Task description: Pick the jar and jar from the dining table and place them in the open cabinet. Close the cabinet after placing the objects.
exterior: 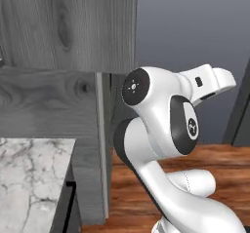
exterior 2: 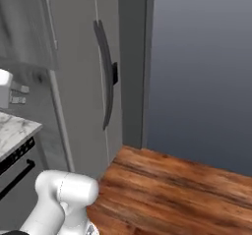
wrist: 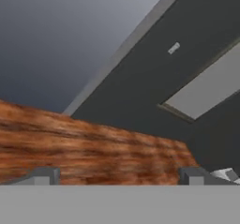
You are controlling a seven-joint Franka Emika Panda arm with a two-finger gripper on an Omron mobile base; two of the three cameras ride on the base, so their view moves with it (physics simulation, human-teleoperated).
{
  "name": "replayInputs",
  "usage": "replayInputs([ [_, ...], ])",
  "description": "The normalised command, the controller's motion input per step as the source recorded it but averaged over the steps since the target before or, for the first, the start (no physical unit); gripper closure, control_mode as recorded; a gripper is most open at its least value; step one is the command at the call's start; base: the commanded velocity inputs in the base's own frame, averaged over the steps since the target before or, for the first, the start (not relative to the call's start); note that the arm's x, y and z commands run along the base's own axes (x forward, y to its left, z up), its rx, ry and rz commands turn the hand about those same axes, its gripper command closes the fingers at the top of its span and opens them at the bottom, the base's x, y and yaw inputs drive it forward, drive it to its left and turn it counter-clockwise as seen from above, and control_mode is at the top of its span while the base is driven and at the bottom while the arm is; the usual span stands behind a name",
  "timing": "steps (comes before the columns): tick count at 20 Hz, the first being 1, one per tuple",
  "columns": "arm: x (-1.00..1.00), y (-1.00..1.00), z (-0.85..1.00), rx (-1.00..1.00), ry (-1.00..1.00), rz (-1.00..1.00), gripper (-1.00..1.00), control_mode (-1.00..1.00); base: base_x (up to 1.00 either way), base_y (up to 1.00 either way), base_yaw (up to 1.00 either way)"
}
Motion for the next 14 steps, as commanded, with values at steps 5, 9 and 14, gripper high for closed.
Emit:
replayInputs([
  [5,0.00,0.00,0.00,0.00,0.00,0.00,-1.00,1.00,-0.43,-0.09,-0.56],
  [9,0.00,0.00,0.00,0.00,0.00,0.00,-1.00,1.00,-0.65,-0.43,-0.37],
  [14,0.00,0.00,0.00,0.00,0.00,0.00,-1.00,1.00,-0.71,-0.61,-0.30],
])
